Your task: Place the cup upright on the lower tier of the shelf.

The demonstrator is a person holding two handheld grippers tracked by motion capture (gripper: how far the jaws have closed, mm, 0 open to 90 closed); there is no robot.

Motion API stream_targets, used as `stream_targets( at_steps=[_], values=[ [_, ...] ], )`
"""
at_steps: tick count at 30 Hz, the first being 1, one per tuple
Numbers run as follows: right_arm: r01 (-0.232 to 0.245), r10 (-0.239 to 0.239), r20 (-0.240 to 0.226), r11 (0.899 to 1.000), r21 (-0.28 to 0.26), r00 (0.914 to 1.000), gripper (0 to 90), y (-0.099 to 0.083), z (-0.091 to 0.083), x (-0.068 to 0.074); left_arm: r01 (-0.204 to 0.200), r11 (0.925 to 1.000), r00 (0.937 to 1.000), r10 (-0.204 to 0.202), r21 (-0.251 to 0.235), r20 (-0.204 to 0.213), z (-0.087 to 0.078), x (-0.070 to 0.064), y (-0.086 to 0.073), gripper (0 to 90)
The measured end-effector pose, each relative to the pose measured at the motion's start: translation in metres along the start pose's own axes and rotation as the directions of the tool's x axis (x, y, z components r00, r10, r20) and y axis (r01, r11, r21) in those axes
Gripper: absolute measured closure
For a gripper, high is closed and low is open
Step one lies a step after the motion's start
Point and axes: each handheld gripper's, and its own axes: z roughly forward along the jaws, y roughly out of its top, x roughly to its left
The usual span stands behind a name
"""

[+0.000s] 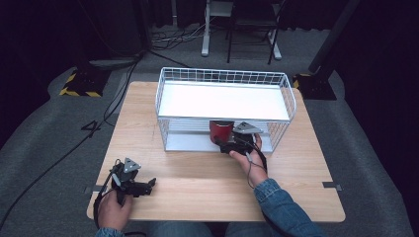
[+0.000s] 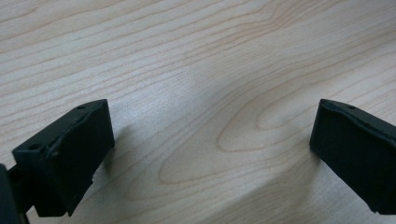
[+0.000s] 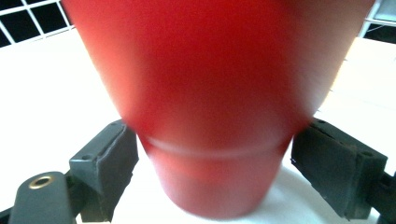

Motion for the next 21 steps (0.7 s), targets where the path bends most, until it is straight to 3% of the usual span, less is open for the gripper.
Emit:
stream_targets(
  at_steps=[9,21],
  values=[
    [-0.028,0.029,-0.009,0.999,0.031,0.9995,15.8,-0.004,-0.026,-0.007,0.003,1.0000,1.0000,-0.003,-0.001,0.002,-0.001,-0.001,-0.002,0.1],
    [-0.053,0.054,-0.042,0.998,0.021,0.9977,15.8,0.003,-0.077,-0.009,0.004,1.0000,1.0000,-0.004,-0.002,0.001,-0.002,-0.001,-0.002,0.1]
  ],
)
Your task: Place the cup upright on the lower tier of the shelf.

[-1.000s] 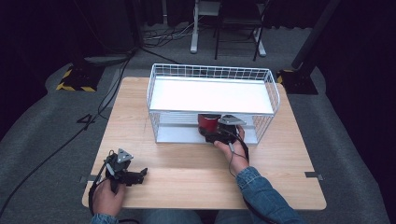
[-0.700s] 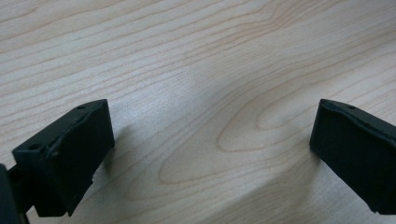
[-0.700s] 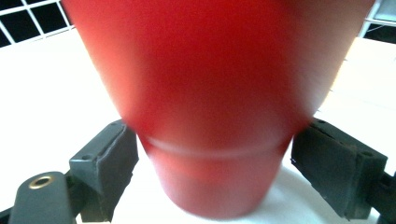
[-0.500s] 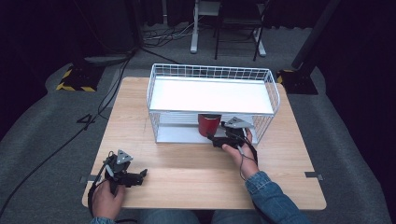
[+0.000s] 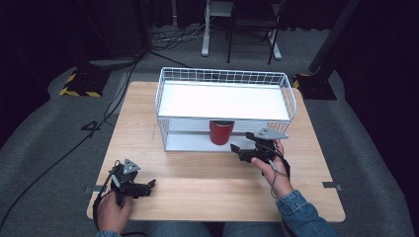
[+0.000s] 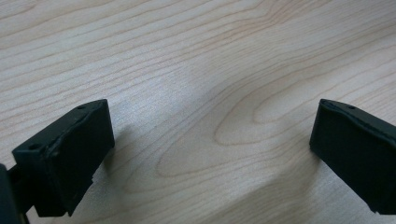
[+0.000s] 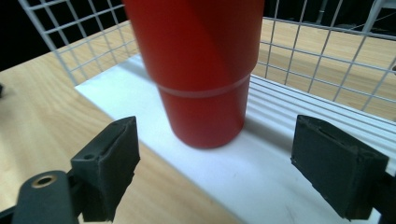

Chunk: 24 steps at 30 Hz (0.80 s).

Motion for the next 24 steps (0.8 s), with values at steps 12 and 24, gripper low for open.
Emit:
stream_targets(
  at_steps=[12,24],
  values=[
    [0.016,-0.015,-0.029,1.000,0.027,0.9995,15.8,-0.006,-0.054,-0.004,0.000,1.0000,1.0000,0.000,0.000,0.000,0.000,0.000,0.000,0.1],
    [0.001,-0.001,0.003,0.999,0.052,1.0000,15.8,-0.020,-0.098,-0.011,-0.009,1.0000,0.9999,0.009,0.003,0.007,0.001,0.001,0.002,0.0]
  ],
)
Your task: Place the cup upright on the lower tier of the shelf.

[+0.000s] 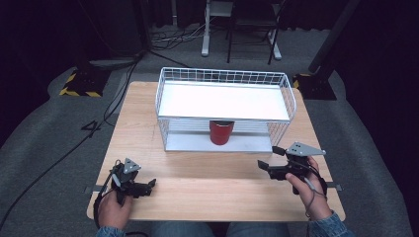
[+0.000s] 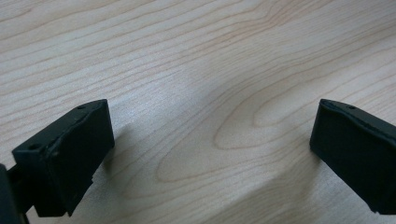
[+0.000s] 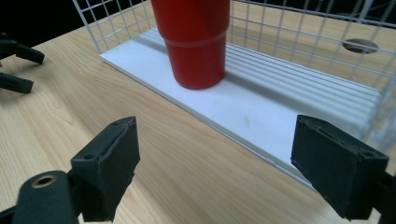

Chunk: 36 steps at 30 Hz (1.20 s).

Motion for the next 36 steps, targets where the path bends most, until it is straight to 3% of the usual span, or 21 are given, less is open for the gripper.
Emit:
stream_targets(
  at_steps=[13,22,29,36],
  values=[
    [-0.044,0.039,0.072,0.996,0.078,0.9966,15.8,-0.029,-0.028,-0.019,0.002,1.0000,1.0000,-0.002,-0.003,0.000,0.001,0.000,0.001,0.0],
    [-0.094,0.076,0.124,0.984,0.151,0.9894,15.9,-0.052,-0.036,-0.036,0.001,1.0000,1.0000,-0.001,-0.003,-0.001,0.001,0.000,0.001,0.0],
    [-0.142,0.109,0.177,0.972,0.187,0.9782,16.0,-0.070,-0.040,-0.051,0.002,1.0000,1.0000,-0.002,-0.003,0.000,0.001,0.000,0.001,0.0],
    [-0.152,0.102,0.219,0.962,0.228,0.9703,16.0,-0.083,-0.041,-0.058,0.002,1.0000,1.0000,-0.002,-0.003,0.000,0.001,0.000,0.001,0.0]
  ],
)
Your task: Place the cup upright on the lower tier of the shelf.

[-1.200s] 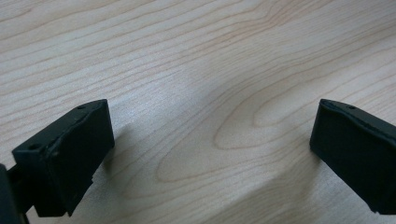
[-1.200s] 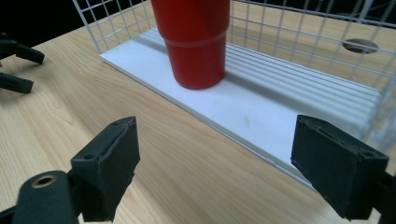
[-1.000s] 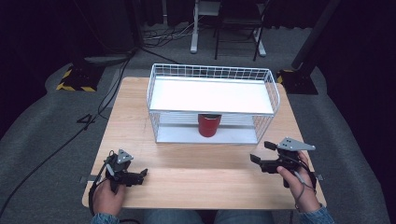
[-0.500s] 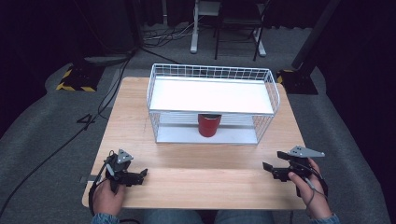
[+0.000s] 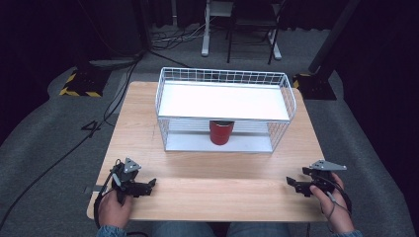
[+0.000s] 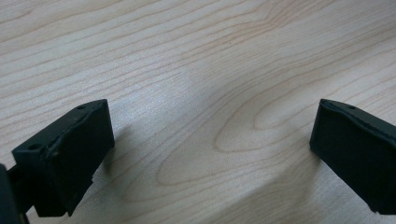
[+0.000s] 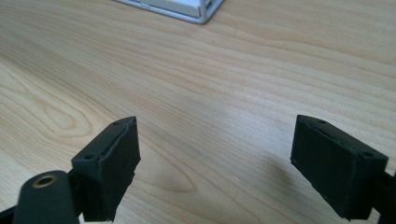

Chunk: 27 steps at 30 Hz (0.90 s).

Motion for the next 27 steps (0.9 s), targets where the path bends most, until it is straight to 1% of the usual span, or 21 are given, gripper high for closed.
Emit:
stream_targets(
  at_steps=[5,8,11,13,14,15,17,21,26,27],
  values=[
    [-0.004,0.004,0.015,1.000,0.014,0.9999,16.0,-0.005,0.003,-0.002,0.000,1.0000,1.0000,0.000,0.000,0.000,0.000,0.000,0.000,0.0],
    [-0.005,0.005,0.027,1.000,0.013,0.9996,16.0,-0.007,0.004,-0.003,0.000,1.0000,1.0000,0.000,0.000,0.000,0.000,0.000,0.000,0.0],
    [0.007,-0.008,0.038,1.000,0.016,0.9993,16.0,-0.007,0.004,-0.003,0.000,1.0000,1.0000,0.000,0.000,0.000,0.000,0.000,0.000,0.0],
    [0.026,-0.026,0.055,1.000,0.015,0.9981,15.8,-0.008,0.005,-0.002,0.000,1.0000,1.0000,0.000,0.001,0.000,0.000,0.000,0.000,0.0],
    [0.042,-0.043,0.064,0.999,0.016,0.9971,15.0,-0.009,0.005,-0.002,0.000,1.0000,1.0000,0.000,0.000,-0.001,0.000,0.000,0.000,0.0],
    [0.048,-0.048,0.067,0.999,0.012,0.9966,13.1,-0.009,0.006,-0.001,0.001,1.0000,1.0000,-0.001,0.000,0.000,0.000,0.000,0.000,0.0],
    [0.049,-0.048,0.071,0.999,-0.009,0.9963,9.3,-0.011,0.009,-0.002,-0.001,1.0000,1.0000,0.001,0.001,0.000,0.000,0.000,0.000,0.0],
    [0.047,-0.046,0.076,0.999,-0.009,0.9960,9.1,-0.011,0.009,-0.002,0.000,1.0000,1.0000,0.000,0.001,-0.001,0.000,0.000,0.000,0.0],
    [0.052,-0.051,0.065,0.999,-0.001,0.9966,5.5,-0.011,0.009,-0.001,0.000,1.0000,1.0000,0.000,0.001,-0.001,0.000,0.000,0.000,0.0],
    [0.051,-0.051,0.069,0.999,-0.001,0.9963,5.2,-0.011,0.010,-0.001,-0.001,1.0000,1.0000,0.001,0.001,-0.001,0.000,0.000,0.000,0.0]
  ],
)
